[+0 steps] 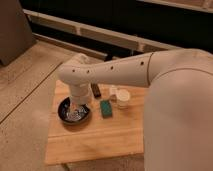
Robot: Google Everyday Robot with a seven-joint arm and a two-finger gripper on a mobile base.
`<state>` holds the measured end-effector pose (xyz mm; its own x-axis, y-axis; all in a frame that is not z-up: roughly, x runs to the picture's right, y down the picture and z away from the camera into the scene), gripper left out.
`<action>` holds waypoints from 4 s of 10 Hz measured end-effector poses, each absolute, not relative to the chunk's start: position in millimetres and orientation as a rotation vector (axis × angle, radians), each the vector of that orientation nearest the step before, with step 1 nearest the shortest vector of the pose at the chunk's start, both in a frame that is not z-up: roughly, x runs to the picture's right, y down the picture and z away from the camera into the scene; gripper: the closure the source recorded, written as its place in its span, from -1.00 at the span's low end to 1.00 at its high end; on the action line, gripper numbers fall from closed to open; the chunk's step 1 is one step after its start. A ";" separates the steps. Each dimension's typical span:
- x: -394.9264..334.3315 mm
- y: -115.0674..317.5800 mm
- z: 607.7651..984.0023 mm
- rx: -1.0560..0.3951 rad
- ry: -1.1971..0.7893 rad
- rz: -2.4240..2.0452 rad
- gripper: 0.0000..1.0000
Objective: Place the eraser on the white sponge
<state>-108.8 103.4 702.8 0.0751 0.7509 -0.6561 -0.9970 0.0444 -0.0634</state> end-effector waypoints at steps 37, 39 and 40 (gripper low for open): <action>-70.6 -28.8 862.5 -0.596 0.048 1.119 -0.30; -79.4 -32.9 883.9 -0.604 0.090 1.099 -0.30; -75.6 -36.5 892.7 -0.599 0.117 1.103 -0.30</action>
